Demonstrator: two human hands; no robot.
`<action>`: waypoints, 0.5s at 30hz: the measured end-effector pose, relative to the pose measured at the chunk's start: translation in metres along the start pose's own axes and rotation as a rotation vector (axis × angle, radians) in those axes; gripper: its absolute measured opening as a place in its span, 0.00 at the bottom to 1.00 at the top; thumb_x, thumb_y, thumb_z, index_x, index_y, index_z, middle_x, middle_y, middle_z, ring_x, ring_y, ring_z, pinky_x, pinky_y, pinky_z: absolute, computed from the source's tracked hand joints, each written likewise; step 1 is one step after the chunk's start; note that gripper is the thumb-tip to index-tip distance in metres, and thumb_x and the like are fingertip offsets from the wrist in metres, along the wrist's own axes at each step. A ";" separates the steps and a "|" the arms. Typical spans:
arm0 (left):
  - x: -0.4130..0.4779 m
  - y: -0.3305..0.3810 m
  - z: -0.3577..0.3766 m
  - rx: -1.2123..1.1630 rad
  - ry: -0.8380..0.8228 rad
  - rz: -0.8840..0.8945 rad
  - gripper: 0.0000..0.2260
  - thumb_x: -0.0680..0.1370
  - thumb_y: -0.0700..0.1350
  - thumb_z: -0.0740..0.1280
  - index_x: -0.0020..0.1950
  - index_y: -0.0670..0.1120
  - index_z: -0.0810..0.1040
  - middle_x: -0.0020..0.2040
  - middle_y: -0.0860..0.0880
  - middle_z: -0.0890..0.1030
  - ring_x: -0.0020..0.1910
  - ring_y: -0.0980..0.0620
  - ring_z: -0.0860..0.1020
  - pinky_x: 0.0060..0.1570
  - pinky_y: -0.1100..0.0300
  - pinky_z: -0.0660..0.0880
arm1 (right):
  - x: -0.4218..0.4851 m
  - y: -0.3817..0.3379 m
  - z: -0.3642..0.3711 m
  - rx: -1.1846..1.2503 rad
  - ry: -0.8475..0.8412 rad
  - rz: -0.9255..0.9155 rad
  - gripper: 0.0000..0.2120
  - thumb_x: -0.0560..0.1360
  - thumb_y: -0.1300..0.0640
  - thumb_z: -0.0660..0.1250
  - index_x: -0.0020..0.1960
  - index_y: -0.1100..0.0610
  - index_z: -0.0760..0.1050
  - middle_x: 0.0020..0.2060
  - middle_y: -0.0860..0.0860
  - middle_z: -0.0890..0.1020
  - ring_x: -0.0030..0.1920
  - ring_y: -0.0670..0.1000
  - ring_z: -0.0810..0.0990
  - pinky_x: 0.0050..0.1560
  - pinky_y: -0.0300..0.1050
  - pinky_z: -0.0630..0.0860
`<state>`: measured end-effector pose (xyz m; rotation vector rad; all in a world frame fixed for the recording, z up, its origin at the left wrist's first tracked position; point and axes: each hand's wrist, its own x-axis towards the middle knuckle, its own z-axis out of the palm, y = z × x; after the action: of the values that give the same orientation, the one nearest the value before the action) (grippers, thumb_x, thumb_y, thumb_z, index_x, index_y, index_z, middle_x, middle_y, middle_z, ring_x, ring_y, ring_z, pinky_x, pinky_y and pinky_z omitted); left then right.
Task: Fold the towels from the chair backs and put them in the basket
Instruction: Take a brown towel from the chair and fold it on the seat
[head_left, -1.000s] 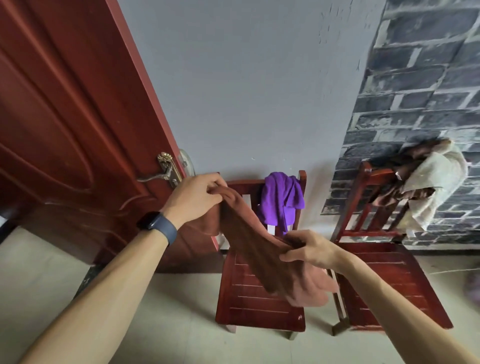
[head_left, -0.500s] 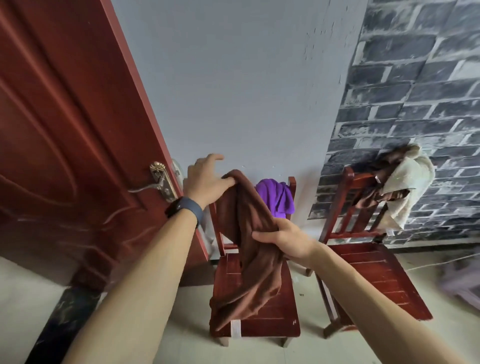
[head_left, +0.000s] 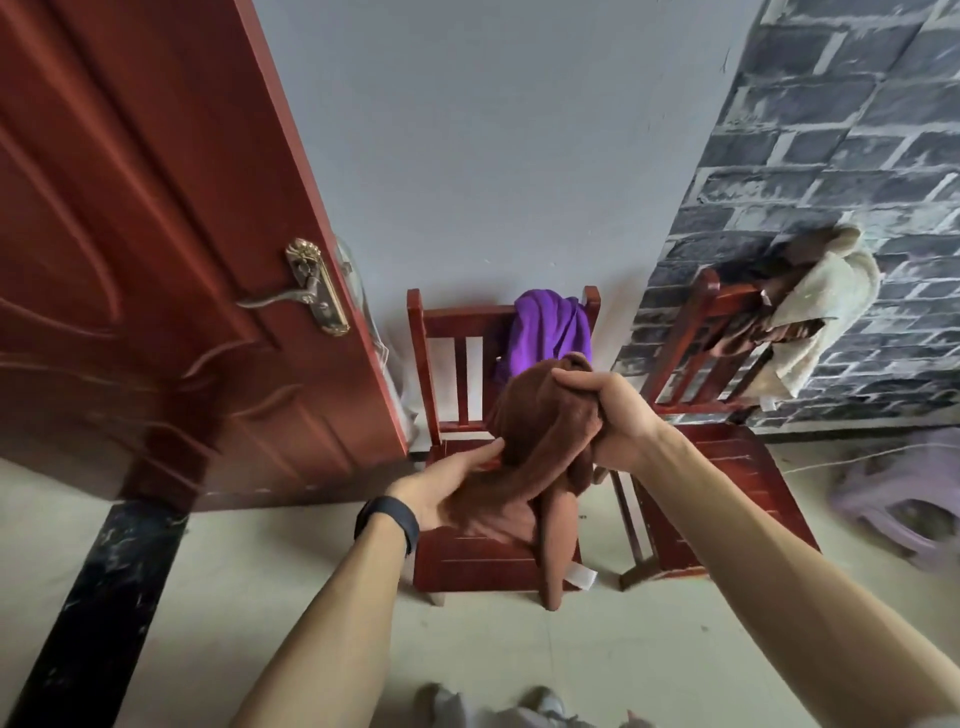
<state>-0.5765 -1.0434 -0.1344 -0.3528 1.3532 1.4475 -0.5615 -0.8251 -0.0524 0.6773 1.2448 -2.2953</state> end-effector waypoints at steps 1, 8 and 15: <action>-0.003 0.002 -0.001 0.084 0.016 -0.006 0.27 0.69 0.60 0.76 0.59 0.41 0.82 0.62 0.40 0.81 0.58 0.42 0.78 0.67 0.45 0.70 | 0.002 0.003 -0.006 0.004 -0.011 -0.009 0.22 0.74 0.55 0.71 0.63 0.68 0.76 0.55 0.65 0.82 0.56 0.63 0.82 0.63 0.57 0.78; -0.019 0.019 -0.031 -0.080 0.286 0.227 0.08 0.77 0.52 0.70 0.50 0.48 0.83 0.42 0.49 0.85 0.40 0.51 0.82 0.39 0.61 0.77 | 0.009 0.036 -0.063 -0.513 0.084 0.164 0.20 0.70 0.60 0.78 0.60 0.62 0.80 0.53 0.59 0.85 0.52 0.59 0.84 0.51 0.54 0.82; -0.039 0.028 -0.074 -0.054 0.270 0.397 0.18 0.78 0.36 0.69 0.65 0.49 0.75 0.57 0.43 0.83 0.55 0.44 0.83 0.53 0.52 0.79 | 0.015 0.051 -0.089 -0.375 0.185 -0.005 0.10 0.75 0.63 0.73 0.56 0.56 0.83 0.38 0.52 0.83 0.32 0.46 0.78 0.30 0.38 0.69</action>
<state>-0.6164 -1.1190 -0.1114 -0.3356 1.6714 1.8147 -0.5249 -0.7767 -0.1367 0.7577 1.7050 -1.9555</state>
